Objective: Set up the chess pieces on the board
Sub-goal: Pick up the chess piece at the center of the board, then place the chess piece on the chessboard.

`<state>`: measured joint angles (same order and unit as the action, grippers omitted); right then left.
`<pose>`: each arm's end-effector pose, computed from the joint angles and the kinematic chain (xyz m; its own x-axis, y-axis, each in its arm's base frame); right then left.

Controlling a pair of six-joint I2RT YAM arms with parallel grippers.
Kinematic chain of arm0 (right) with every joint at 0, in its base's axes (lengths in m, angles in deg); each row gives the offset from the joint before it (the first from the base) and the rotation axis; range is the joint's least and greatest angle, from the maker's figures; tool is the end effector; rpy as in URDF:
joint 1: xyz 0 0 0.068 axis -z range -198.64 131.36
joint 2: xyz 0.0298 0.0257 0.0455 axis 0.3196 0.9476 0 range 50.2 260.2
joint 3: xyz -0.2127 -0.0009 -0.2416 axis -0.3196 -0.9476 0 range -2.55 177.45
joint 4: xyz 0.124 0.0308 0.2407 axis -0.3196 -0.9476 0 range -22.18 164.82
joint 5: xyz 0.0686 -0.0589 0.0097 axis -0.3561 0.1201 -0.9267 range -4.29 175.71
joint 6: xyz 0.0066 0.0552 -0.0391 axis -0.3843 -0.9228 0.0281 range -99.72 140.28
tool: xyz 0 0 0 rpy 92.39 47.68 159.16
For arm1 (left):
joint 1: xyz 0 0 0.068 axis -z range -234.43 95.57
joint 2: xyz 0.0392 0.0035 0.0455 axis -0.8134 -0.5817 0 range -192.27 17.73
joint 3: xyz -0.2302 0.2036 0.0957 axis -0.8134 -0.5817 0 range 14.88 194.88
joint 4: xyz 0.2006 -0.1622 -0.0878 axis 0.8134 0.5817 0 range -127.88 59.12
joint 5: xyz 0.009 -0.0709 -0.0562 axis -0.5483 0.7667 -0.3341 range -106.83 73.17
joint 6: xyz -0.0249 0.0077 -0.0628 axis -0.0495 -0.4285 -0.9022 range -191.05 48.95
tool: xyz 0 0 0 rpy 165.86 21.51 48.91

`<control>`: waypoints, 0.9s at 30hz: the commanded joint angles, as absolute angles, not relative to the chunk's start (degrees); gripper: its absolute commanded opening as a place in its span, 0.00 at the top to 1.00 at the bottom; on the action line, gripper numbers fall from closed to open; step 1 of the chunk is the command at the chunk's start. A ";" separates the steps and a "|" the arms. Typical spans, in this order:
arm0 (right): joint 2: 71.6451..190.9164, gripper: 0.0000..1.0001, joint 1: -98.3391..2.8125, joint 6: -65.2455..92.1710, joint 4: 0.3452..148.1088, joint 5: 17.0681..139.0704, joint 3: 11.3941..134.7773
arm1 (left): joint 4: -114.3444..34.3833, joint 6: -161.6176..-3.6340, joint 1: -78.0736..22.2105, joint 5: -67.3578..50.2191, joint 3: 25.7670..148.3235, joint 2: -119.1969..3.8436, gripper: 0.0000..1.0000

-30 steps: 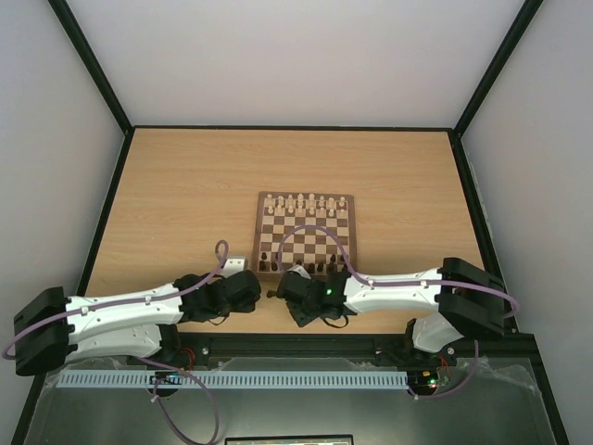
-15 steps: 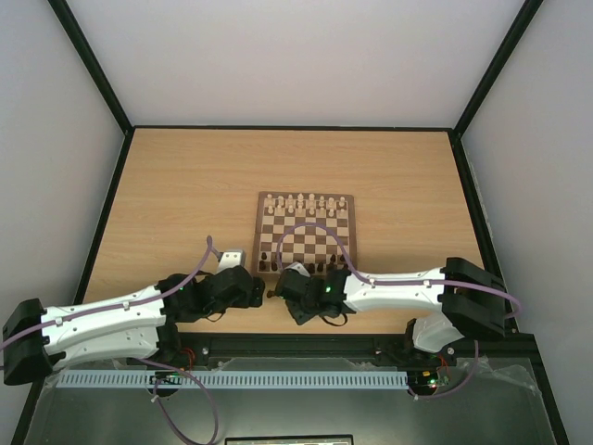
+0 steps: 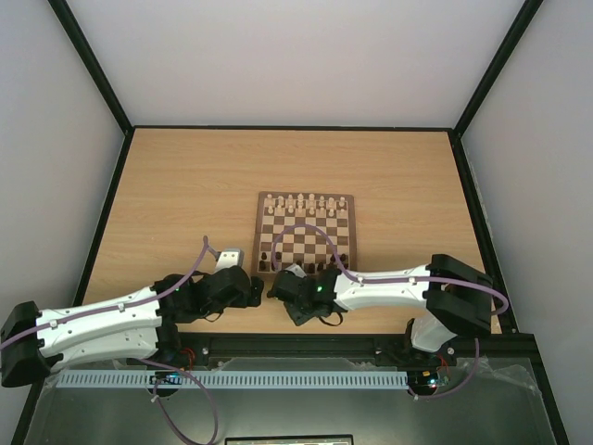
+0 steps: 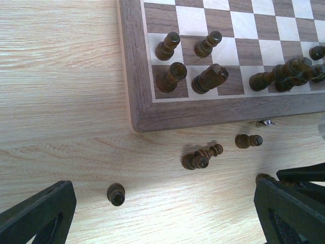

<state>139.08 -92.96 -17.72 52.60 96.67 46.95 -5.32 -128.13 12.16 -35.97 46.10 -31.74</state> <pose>0.0941 0.2966 0.1991 -0.7542 -0.4506 -0.4777 -0.5793 0.7990 0.1610 0.0790 -0.1374 0.2317 -0.8260 -0.0883 -0.5568 0.1679 0.9043 -0.3925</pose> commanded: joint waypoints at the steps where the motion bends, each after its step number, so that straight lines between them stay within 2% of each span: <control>1: 139.99 0.90 -92.90 -17.99 48.63 97.36 48.51 | -4.13 -127.67 12.52 -37.34 47.69 -30.82 0.01; 4: 138.89 0.95 -92.90 -18.05 47.34 97.85 49.33 | -3.89 -127.63 12.53 -37.56 47.79 -30.17 0.01; 14: 131.37 0.94 -91.16 -14.76 37.71 103.78 58.88 | -3.07 -127.28 12.49 -39.15 48.13 -26.65 0.01; 27: 140.76 0.94 -83.08 -6.03 38.22 102.25 68.03 | -3.06 -126.86 12.45 -40.41 48.48 -25.03 0.01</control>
